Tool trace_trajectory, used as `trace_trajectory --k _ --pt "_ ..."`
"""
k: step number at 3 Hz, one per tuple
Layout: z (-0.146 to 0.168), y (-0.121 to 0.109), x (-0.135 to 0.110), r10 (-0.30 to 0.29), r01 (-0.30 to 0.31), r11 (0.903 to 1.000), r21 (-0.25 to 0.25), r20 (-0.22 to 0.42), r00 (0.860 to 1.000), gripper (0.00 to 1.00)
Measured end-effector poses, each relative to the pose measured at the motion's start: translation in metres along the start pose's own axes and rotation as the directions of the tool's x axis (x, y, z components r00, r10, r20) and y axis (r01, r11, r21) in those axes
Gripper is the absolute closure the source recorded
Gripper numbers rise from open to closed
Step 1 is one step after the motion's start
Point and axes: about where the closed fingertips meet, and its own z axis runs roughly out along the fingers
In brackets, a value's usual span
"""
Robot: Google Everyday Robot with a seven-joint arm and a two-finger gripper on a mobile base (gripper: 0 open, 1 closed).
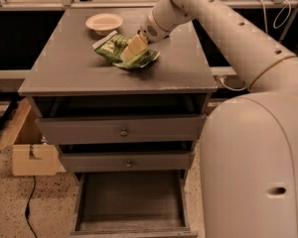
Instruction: Place green jalapeno chip bag into bottom drawer
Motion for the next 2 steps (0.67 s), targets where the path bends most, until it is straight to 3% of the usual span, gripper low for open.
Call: trace_trajectory --k 2 --pt "0.024 0.014 -0.008 0.046 -0.044 0.9951 -0.089 0.018 0.999 0.65"
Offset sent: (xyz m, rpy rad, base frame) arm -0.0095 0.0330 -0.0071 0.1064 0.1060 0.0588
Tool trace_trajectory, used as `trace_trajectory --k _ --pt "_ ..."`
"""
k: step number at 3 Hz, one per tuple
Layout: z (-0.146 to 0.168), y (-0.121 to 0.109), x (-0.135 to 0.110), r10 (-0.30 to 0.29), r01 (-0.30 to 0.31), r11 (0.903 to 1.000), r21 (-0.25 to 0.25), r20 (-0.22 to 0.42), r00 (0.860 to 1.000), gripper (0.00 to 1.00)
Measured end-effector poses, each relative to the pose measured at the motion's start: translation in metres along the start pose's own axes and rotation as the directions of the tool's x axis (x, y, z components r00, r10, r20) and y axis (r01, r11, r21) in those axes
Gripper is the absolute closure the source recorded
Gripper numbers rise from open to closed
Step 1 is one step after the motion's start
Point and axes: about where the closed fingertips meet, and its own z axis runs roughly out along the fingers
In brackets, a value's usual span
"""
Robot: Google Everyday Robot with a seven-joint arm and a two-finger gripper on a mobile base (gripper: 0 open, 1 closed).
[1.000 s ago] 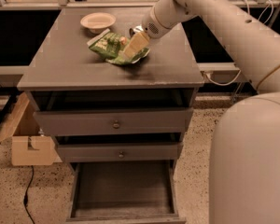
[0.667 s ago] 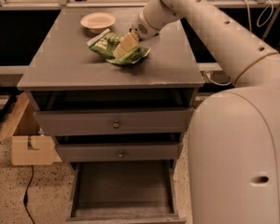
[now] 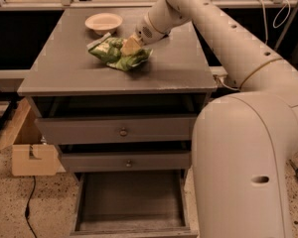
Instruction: Place green jalapeno chip bag into bottom drawer
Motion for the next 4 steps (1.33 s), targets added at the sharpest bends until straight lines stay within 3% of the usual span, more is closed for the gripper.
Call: trace_trajectory --k 1,2,3,4 --pt "-0.02 0.019 -0.003 -0.003 0.013 0.9972 -0.073 0.135 0.991 0.89" --pt "-0.077 0.043 0.004 -0.031 0.06 0.9938 -0.093 0.286 0.958 1.0" --pt "-0.153 0.09 0.048 -0.08 0.112 0.9906 -0.079 0.333 0.939 1.0" --pt "-0.186 0.115 0.079 -0.149 0.184 0.9778 -0.1 0.291 0.945 1.0"
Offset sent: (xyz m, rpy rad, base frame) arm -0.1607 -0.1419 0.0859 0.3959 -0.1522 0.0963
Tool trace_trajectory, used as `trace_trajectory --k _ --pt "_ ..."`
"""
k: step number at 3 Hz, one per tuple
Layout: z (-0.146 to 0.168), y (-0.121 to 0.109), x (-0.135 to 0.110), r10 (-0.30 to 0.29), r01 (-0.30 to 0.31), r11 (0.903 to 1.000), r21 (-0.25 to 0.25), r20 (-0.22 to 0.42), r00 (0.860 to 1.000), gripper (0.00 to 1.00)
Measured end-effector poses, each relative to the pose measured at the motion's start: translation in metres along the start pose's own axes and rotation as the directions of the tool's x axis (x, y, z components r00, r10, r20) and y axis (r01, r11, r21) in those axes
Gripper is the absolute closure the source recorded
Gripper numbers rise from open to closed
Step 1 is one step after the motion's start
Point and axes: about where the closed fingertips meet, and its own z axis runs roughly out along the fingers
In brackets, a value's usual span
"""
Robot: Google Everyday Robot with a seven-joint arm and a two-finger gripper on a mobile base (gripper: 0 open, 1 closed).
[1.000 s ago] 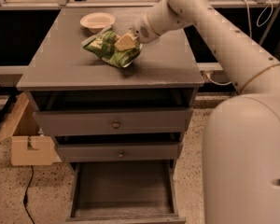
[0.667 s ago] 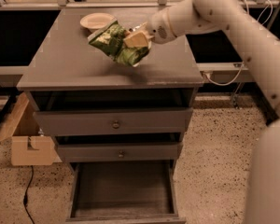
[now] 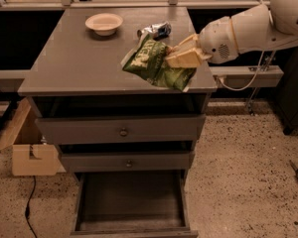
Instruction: Place green jalapeno chip bag into bottom drawer
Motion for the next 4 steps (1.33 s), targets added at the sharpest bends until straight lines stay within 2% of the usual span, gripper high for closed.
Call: trace_trajectory --k 1,2,3,4 --pt "0.0 0.0 0.0 0.001 -0.001 1.0 0.0 0.0 1.0 1.0" --pt "0.007 0.015 0.024 0.051 -0.051 0.9987 -0.008 -0.011 0.999 1.0" --pt "0.005 0.052 0.08 0.191 -0.195 0.9779 0.075 0.055 0.98 1.0" --pt "0.032 0.091 0.152 0.321 -0.323 0.9439 0.071 0.028 0.947 1.0"
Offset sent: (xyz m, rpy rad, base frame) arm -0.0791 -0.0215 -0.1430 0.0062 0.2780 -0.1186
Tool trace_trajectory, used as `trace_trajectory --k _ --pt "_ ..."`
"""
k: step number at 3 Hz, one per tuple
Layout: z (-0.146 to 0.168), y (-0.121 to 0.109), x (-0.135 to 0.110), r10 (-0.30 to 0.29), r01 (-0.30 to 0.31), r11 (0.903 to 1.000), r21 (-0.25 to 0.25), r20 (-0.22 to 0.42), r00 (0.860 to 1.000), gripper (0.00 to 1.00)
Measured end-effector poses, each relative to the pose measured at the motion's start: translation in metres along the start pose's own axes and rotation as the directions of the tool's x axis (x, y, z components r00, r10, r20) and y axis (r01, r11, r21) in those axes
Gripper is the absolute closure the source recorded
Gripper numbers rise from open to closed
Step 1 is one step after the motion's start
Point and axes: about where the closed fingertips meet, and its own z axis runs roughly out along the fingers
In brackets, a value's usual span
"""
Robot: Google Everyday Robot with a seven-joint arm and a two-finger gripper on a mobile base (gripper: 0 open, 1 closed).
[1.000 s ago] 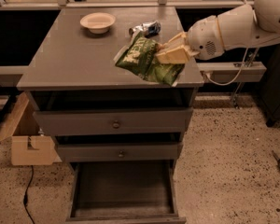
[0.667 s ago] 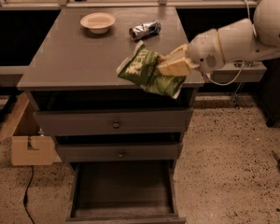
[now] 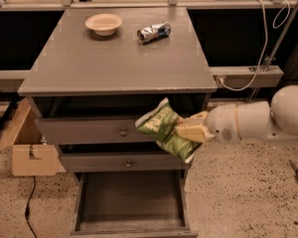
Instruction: Place green jalapeno chip bag into bottom drawer
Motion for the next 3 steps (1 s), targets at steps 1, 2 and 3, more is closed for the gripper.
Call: trace_trajectory --k 1,2,3 --pt "0.065 0.034 0.1 0.144 -0.154 0.9814 -0.115 -0.093 0.985 1.0" --pt "0.077 0.054 0.124 0.17 -0.188 0.9697 -0.156 -0.125 0.978 1.0" --pt "0.076 0.052 0.12 0.166 -0.183 0.9712 -0.152 -0.121 0.979 1.0"
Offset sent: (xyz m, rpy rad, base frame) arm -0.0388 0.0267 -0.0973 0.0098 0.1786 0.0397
